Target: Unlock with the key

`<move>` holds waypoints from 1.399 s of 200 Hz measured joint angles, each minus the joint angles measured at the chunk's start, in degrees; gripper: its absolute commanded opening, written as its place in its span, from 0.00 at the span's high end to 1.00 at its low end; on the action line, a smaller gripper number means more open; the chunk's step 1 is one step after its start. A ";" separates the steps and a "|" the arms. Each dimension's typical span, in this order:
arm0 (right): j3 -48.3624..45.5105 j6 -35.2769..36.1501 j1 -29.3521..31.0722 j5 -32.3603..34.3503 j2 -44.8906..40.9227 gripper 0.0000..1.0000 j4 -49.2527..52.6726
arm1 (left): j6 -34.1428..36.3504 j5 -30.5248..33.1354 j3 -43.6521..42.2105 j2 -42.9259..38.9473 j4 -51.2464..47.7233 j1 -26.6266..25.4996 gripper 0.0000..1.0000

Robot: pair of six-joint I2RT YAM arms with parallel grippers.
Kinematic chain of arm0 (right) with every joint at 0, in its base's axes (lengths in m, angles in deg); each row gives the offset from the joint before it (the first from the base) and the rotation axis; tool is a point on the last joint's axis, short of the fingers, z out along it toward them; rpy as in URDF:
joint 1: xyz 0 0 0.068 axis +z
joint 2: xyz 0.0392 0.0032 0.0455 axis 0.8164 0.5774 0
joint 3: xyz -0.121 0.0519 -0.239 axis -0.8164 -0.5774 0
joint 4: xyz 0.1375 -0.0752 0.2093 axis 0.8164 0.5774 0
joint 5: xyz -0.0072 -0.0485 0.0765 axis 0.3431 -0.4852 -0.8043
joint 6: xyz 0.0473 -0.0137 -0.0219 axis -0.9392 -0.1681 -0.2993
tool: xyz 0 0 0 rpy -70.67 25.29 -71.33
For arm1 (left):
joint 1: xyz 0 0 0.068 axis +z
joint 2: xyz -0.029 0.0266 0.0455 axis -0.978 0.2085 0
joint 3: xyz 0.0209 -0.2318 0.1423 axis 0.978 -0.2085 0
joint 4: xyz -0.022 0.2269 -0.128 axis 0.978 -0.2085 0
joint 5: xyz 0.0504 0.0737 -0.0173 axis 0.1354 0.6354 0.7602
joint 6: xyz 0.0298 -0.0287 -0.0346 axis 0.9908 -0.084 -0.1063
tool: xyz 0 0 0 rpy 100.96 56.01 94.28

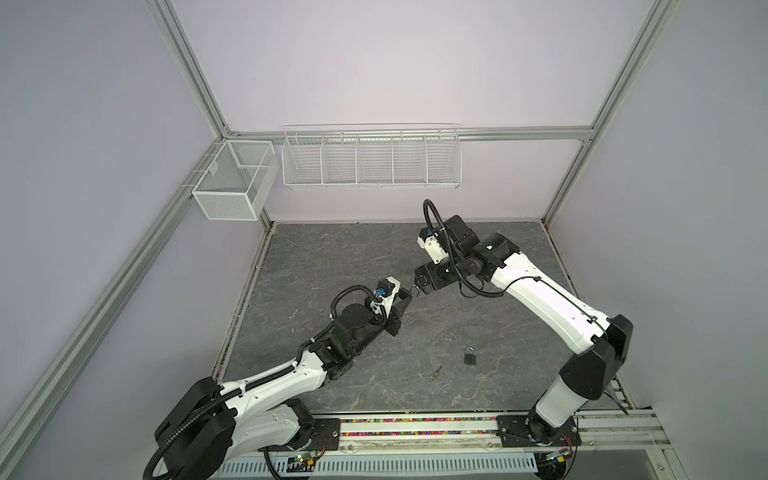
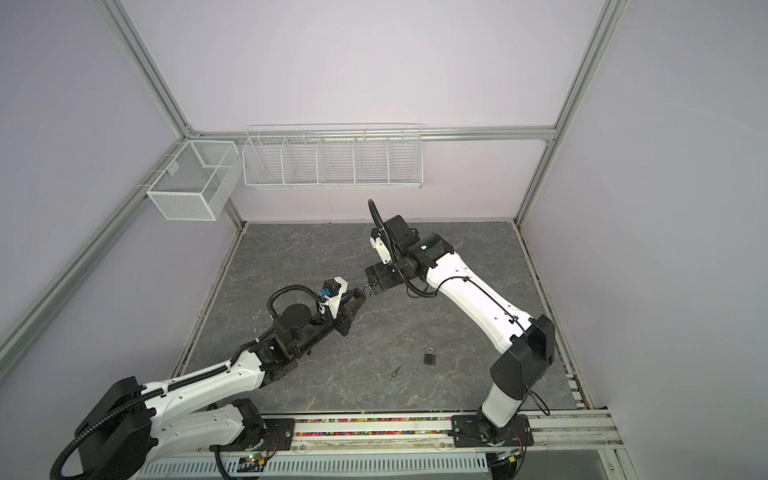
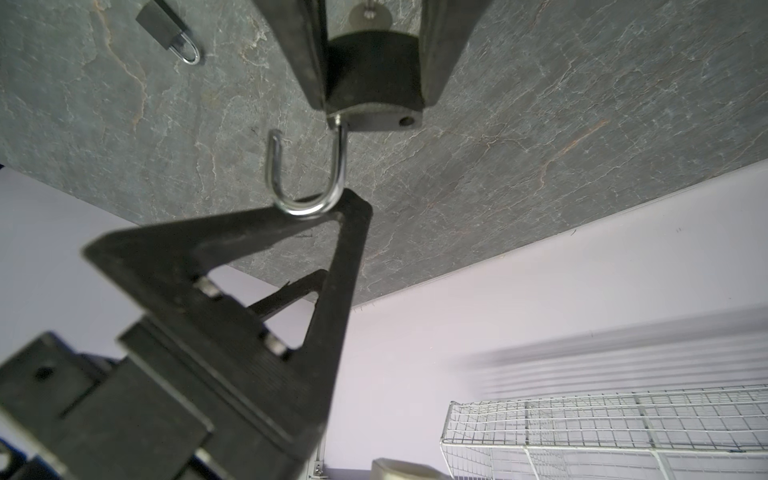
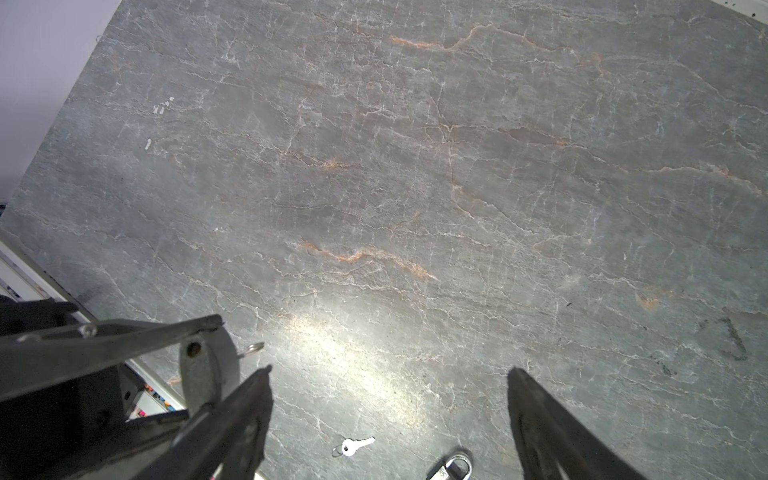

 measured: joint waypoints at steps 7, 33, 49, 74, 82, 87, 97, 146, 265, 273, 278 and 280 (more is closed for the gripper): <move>-0.57 0.00 -0.07 -0.28 -0.44 0.11 -0.02 | -0.07 0.07 0.00 0.00 -0.02 0.00 1.00; -2.12 0.00 -0.26 -0.83 -1.86 0.11 -0.02 | -0.20 0.48 0.00 0.02 0.00 0.00 1.00; -2.86 -0.02 -0.59 -0.55 -2.67 0.11 -0.28 | -0.68 1.57 0.02 0.04 -0.13 0.00 1.00; -6.71 -0.26 -1.70 0.72 -5.95 0.12 -1.66 | -2.69 4.96 0.96 0.44 -2.60 0.00 1.00; -8.22 -0.44 -2.21 0.90 -7.39 0.12 -2.25 | -3.76 6.58 1.55 0.57 -4.09 0.00 1.00; -9.44 -0.50 -2.64 0.98 -8.55 0.12 -2.84 | -4.46 7.63 2.01 0.66 -5.22 0.00 1.00; -11.85 -0.87 -3.43 1.11 -10.88 0.11 -3.91 | -5.90 9.27 3.15 0.83 -7.96 0.02 1.00; -28.17 -4.00 -5.22 0.70 -22.16 0.11 -12.46 | -16.98 13.94 21.42 9.18 -34.71 3.04 1.00; -42.56 -17.20 -5.44 0.24 -28.83 0.12 -25.77 | -29.35 7.65 43.60 39.12 -63.98 9.29 1.00; -42.71 -17.44 -5.44 0.24 -29.11 0.11 -26.21 | -29.59 7.37 44.00 39.87 -64.13 9.31 1.00; -42.82 -17.53 -5.44 0.24 -29.31 0.11 -26.45 | -29.75 7.21 44.24 40.35 -64.19 9.31 1.00; -42.84 -17.59 -5.44 0.24 -29.35 0.11 -26.49 | -29.77 7.21 44.28 40.48 -64.22 9.31 1.00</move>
